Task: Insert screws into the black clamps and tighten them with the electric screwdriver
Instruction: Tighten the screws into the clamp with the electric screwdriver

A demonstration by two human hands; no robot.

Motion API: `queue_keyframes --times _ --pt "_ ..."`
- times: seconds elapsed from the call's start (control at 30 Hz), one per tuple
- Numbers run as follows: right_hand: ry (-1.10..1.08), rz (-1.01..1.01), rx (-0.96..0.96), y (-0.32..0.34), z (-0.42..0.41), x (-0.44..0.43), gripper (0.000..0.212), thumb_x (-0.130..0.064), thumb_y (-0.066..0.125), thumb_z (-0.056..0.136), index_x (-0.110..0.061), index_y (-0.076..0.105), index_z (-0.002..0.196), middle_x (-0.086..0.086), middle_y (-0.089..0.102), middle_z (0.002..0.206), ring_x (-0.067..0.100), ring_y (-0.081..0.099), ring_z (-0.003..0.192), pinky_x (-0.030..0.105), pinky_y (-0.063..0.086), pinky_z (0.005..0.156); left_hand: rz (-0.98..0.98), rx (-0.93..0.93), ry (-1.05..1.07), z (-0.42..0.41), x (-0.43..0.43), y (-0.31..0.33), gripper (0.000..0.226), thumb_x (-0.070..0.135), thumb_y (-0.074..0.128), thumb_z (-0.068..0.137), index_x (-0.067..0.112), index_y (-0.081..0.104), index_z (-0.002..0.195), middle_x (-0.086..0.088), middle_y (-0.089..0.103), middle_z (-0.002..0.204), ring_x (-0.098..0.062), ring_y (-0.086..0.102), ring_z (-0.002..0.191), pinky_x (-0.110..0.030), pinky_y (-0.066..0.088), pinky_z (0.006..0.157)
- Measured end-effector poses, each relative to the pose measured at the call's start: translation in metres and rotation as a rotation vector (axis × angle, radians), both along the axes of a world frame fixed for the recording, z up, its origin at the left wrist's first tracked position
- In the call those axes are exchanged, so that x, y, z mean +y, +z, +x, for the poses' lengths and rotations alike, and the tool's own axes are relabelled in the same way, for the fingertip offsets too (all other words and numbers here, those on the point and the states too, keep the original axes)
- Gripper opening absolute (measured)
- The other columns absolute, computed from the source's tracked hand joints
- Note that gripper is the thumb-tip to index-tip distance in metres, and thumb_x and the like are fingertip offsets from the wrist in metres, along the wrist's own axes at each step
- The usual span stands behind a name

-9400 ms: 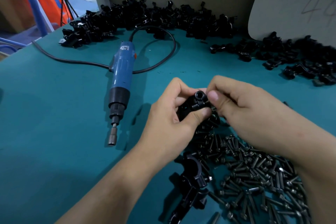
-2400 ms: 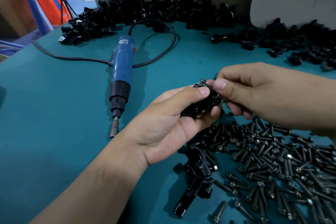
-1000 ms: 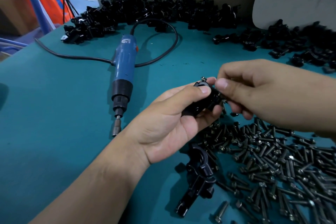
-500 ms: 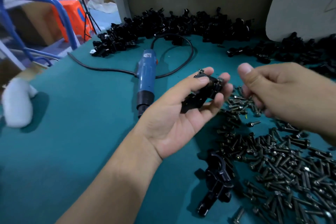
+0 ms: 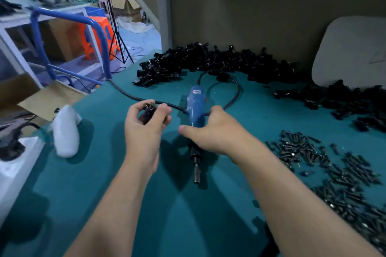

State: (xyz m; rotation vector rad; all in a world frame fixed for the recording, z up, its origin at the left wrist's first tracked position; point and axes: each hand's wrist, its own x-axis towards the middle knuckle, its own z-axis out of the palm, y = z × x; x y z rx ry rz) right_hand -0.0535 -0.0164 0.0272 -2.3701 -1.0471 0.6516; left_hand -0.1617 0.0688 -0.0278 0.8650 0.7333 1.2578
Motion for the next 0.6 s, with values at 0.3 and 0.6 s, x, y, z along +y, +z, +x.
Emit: queue_keyframes --times 0.3,0.6 --pt "-0.2 0.026 0.113 -0.022 0.013 0.052 0.035 -0.024 0.071 0.083 -0.007 0.053 0.107 0.01 0.064 0.098 0.029 0.062 0.078 0.026 0.044 0.058 0.15 0.151 0.097 -0.003 0.006 -0.015 0.023 0.009 0.077 0.07 0.026 0.067 0.082 0.001 0.077 0.086 -0.012 0.07 0.082 -0.023 0.054 0.078" --pt "-0.275 0.612 1.23 0.016 0.038 -0.052 0.026 -0.003 0.063 0.064 -0.001 0.057 0.089 0.011 0.063 0.079 0.019 0.061 0.06 0.032 0.059 0.057 0.308 0.284 -0.131 0.011 -0.031 -0.003 0.027 0.011 0.072 0.069 0.037 0.068 0.076 0.006 0.078 0.089 -0.01 0.075 0.091 -0.019 0.054 0.08"
